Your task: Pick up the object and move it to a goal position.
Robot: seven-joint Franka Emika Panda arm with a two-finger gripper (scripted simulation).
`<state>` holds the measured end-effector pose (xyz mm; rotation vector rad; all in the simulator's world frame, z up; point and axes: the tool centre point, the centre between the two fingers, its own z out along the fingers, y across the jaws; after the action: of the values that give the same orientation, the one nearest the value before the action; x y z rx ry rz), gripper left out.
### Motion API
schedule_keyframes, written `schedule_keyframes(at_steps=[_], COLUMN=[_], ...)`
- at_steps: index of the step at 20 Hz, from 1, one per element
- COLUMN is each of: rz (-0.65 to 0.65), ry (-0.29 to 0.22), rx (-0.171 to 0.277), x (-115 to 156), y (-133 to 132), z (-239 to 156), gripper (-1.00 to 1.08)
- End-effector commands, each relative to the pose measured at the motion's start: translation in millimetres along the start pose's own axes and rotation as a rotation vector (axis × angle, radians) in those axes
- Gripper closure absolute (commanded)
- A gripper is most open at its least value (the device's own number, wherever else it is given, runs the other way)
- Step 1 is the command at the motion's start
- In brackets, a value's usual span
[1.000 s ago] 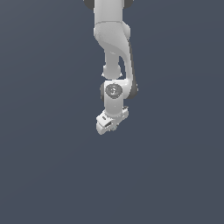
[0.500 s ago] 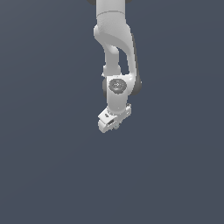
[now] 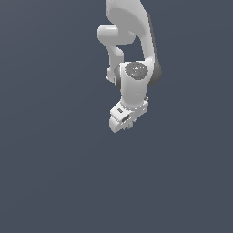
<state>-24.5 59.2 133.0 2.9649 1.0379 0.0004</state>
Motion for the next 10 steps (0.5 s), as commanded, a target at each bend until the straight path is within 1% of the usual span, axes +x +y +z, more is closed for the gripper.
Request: schedule_keyframes(at_steps=[1, 5, 10], rz=[0.0, 0.0, 0.0], ry=[0.0, 0.0, 0.0], rx=[0.0, 0.0, 0.001], x=[10.6, 24.8, 37.1], y=[-5.6, -11.9, -16.3], z=[-24.0, -53.8, -78.4], gripper=[1.08, 1.08, 1.08])
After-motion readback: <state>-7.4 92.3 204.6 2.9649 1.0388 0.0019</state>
